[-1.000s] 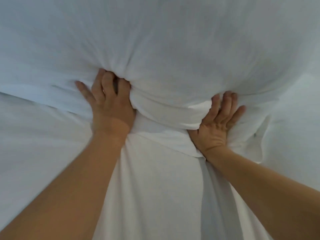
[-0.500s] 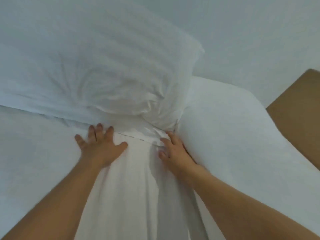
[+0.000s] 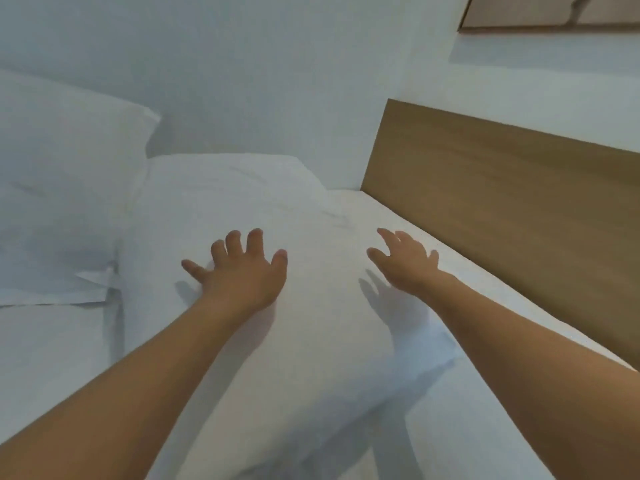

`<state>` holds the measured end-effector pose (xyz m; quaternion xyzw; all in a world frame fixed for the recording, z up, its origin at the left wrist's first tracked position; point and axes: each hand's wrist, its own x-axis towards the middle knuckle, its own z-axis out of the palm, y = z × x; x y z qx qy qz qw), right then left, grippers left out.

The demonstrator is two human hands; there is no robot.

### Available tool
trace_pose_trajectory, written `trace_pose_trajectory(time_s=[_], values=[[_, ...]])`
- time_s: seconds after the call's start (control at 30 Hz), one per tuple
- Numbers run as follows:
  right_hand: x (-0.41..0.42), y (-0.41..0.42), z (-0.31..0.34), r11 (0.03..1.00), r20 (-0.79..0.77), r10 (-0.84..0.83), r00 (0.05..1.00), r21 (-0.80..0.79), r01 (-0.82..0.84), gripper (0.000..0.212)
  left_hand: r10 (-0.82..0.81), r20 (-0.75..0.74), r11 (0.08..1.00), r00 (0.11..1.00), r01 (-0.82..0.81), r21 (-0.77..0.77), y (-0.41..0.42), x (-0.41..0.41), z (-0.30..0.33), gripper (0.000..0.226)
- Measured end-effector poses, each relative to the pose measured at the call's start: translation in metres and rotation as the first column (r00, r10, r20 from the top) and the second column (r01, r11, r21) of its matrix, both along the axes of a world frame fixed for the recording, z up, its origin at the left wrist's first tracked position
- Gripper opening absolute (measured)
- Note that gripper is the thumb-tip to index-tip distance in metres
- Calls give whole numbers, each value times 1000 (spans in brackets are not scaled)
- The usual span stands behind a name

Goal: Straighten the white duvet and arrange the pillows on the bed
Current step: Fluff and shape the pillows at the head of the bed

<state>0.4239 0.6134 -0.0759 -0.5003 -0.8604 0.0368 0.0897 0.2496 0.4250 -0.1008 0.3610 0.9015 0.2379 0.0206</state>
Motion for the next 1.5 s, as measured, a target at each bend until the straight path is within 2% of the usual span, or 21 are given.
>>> trace_pose_trajectory(time_s=[0.1,0.2,0.33,0.43,0.67,0.83,0.93,1.03,1.13,1.17,1.23,1.27,1.3,1.33,1.37,1.4,1.43,1.47,1.5], values=[[37,24,-51,990,155,11,988,-138,11,65,-55,-48,988,997,48,-147,46,44,-11,66],[48,41,-91,986,121,54,991,-160,-34,71,2,-208,954,978,-64,-292,69,69,-53,72],[54,59,-126,993,43,97,994,-75,-94,73,51,-316,962,948,-131,-240,75,72,-89,71],[58,54,-158,997,-49,80,996,-8,-81,71,44,-333,963,942,-128,-235,81,69,-103,71],[30,87,-193,993,-129,88,988,94,-76,68,76,-369,948,926,-182,-260,127,53,-125,72],[33,89,-197,990,-79,119,990,90,-112,67,87,-355,906,931,-222,-359,118,61,-125,69],[62,61,-179,978,-61,202,977,-28,-204,68,53,-279,921,959,-155,-359,70,97,-114,71],[120,15,-166,930,-73,295,953,-207,-304,66,29,-244,918,969,-122,-378,6,171,-127,85],[189,-25,-154,802,-54,318,947,-517,-299,71,-31,-140,883,990,-38,-469,-47,241,-134,103],[206,-31,-149,753,-22,314,949,-603,-263,73,-11,-54,859,998,-18,-511,-53,256,-128,107],[224,-38,-136,654,-64,226,972,-730,-200,72,99,136,890,986,-27,-456,-49,275,-106,98],[227,-38,-128,583,-164,87,983,-791,-184,71,178,263,918,948,-64,-391,-41,282,-90,91],[228,-37,-119,487,-275,-106,955,-852,-191,65,245,398,957,884,-155,-246,-31,287,-75,85],[226,-35,-110,380,-342,-301,890,-899,-217,54,296,538,946,789,-319,-52,-24,291,-63,79],[223,-35,-101,282,-358,-451,817,-926,-250,42,306,689,869,657,-488,80,-19,296,-58,75],[217,-35,-95,229,-348,-545,763,-937,-265,39,245,837,775,490,-617,134,-16,300,-53,73],[210,-35,-94,186,-321,-617,719,-947,-263,43,118,949,699,293,-703,130,-15,302,-51,75],[200,-36,-99,162,-292,-679,674,-954,-251,49,23,990,647,138,-757,90,-15,301,-54,78],[189,-39,-102,154,-275,-720,637,-958,-240,55,32,996,637,84,-770,44,-14,298,-56,76]])
